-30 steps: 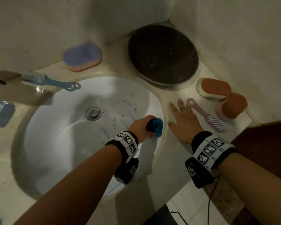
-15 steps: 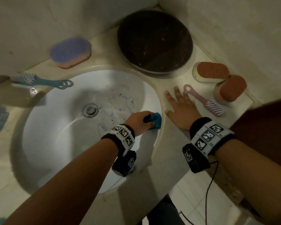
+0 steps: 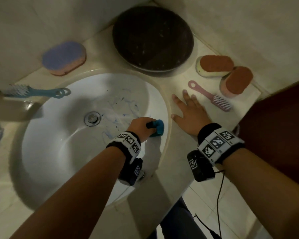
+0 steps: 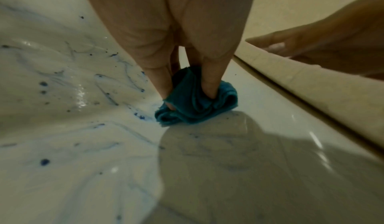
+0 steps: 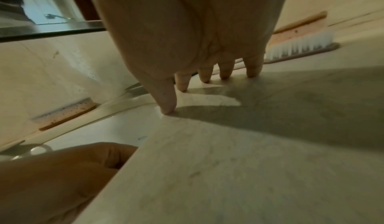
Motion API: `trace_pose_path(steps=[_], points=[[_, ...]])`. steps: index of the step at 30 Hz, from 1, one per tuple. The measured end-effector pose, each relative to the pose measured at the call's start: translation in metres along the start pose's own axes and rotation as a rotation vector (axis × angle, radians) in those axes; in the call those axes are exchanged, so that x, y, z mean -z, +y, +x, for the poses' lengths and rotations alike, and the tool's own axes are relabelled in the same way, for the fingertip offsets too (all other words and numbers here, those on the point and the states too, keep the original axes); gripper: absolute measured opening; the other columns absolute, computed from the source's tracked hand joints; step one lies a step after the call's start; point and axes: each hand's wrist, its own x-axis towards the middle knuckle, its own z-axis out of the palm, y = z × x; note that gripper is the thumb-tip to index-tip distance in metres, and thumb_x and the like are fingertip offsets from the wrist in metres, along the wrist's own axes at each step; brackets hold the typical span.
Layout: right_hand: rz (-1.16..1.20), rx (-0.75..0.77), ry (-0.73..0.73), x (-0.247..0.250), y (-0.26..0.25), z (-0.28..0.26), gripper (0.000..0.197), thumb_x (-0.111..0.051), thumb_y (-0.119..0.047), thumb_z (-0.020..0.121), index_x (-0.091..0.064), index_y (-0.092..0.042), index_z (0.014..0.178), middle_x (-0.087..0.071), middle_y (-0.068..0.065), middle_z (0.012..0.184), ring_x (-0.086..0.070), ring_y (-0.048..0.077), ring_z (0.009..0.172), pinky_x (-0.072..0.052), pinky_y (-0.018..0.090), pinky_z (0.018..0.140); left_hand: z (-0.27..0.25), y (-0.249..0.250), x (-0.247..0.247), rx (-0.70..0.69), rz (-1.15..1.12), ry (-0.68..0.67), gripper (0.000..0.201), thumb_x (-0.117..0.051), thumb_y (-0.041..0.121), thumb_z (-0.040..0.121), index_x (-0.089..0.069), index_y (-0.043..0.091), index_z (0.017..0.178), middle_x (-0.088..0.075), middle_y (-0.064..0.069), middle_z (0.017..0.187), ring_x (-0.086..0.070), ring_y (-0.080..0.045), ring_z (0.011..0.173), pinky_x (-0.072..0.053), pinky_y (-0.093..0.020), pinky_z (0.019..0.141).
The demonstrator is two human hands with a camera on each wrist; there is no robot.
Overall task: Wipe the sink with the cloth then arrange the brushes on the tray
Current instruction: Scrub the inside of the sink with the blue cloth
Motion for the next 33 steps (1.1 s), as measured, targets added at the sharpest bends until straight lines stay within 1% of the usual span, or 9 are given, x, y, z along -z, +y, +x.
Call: trace_pose_path(steps=[3,7,10,17,20,24,27,30,33], points=[[0.053,-0.022,-0.003,-0.003,0.007,-0.008,0.07,-0.044,-0.047,0.093,-0.002,-0.04,0.148,0.012,-0.004,0.159,0.006,0.027,0.147,-0.009,0.051,0.118,-0.002,0.001,-0.002,-0.013,-0.019,0.012,0.028,-0.061,0.017,0.086,-0.066,0.014,0.114,-0.067,-0.008,0.112,-0.06,-0.022,0.105,-0.042,-0.025,0.089],[0.077,-0.036,0.007,-0.003,0.006,-0.008,0.07,-0.047,-0.047,0.092,-0.005,-0.042,0.147,0.011,-0.005,0.159,0.006,0.027,0.147,-0.009,0.051,0.118,-0.017,-0.004,-0.004,-0.021,-0.088,-0.073,0.037,-0.062,0.035,0.086,-0.06,0.026,0.122,-0.062,0.004,0.113,-0.052,-0.008,0.099,-0.037,-0.018,0.087],[0.091,-0.049,0.016,-0.003,0.005,-0.007,0.07,-0.049,-0.046,0.091,-0.006,-0.043,0.147,0.01,-0.006,0.159,0.005,0.026,0.147,-0.008,0.051,0.118,-0.022,-0.007,-0.008,-0.023,-0.039,-0.105,0.033,-0.059,0.043,0.087,-0.061,0.026,0.116,-0.063,0.003,0.106,-0.055,-0.012,0.098,-0.038,-0.022,0.084],[0.105,-0.039,0.027,-0.006,0.007,-0.005,0.07,-0.049,-0.046,0.091,-0.007,-0.043,0.147,0.009,-0.005,0.159,0.006,0.026,0.147,-0.006,0.053,0.117,0.002,0.002,-0.001,-0.039,0.03,-0.022,0.038,-0.066,0.017,0.084,-0.061,0.017,0.122,-0.063,-0.005,0.122,-0.056,-0.022,0.115,-0.039,-0.026,0.098],[0.105,-0.035,0.034,-0.007,0.008,-0.005,0.07,-0.049,-0.046,0.091,-0.008,-0.043,0.147,0.008,-0.004,0.159,0.006,0.026,0.147,-0.006,0.053,0.117,0.002,0.001,-0.001,-0.041,-0.004,0.011,0.04,-0.067,0.012,0.082,-0.061,0.017,0.121,-0.062,-0.005,0.123,-0.055,-0.021,0.116,-0.038,-0.023,0.098],[0.11,-0.027,0.039,-0.007,0.008,-0.006,0.069,-0.049,-0.046,0.091,-0.009,-0.042,0.147,0.007,-0.003,0.159,0.004,0.027,0.147,-0.008,0.053,0.117,-0.017,-0.014,-0.002,-0.082,0.171,-0.18,0.042,-0.07,0.019,0.08,-0.061,0.022,0.122,-0.063,-0.002,0.122,-0.055,-0.018,0.114,-0.035,-0.018,0.09],[0.115,-0.022,0.046,-0.006,0.008,-0.007,0.069,-0.049,-0.046,0.091,-0.01,-0.041,0.147,0.006,-0.002,0.16,0.003,0.028,0.147,-0.009,0.052,0.117,-0.025,-0.021,0.0,-0.095,0.232,-0.258,0.043,-0.069,0.021,0.082,-0.06,0.021,0.124,-0.061,0.0,0.125,-0.054,-0.018,0.118,-0.036,-0.021,0.095],[0.107,-0.023,0.048,-0.005,0.008,-0.006,0.069,-0.049,-0.046,0.091,-0.01,-0.041,0.147,0.006,-0.002,0.16,0.003,0.028,0.147,-0.009,0.051,0.118,-0.013,-0.015,-0.003,-0.075,0.106,-0.151,0.037,-0.068,0.015,0.083,-0.064,0.018,0.119,-0.065,-0.004,0.119,-0.057,-0.019,0.113,-0.038,-0.018,0.095],[0.103,-0.024,0.053,-0.006,0.008,-0.006,0.069,-0.049,-0.046,0.091,-0.01,-0.042,0.147,0.006,-0.002,0.16,0.003,0.028,0.147,-0.009,0.051,0.118,0.001,-0.004,-0.004,-0.034,-0.066,-0.022,0.034,-0.067,0.01,0.081,-0.066,0.016,0.114,-0.066,-0.007,0.114,-0.06,-0.022,0.108,-0.045,-0.026,0.098]])
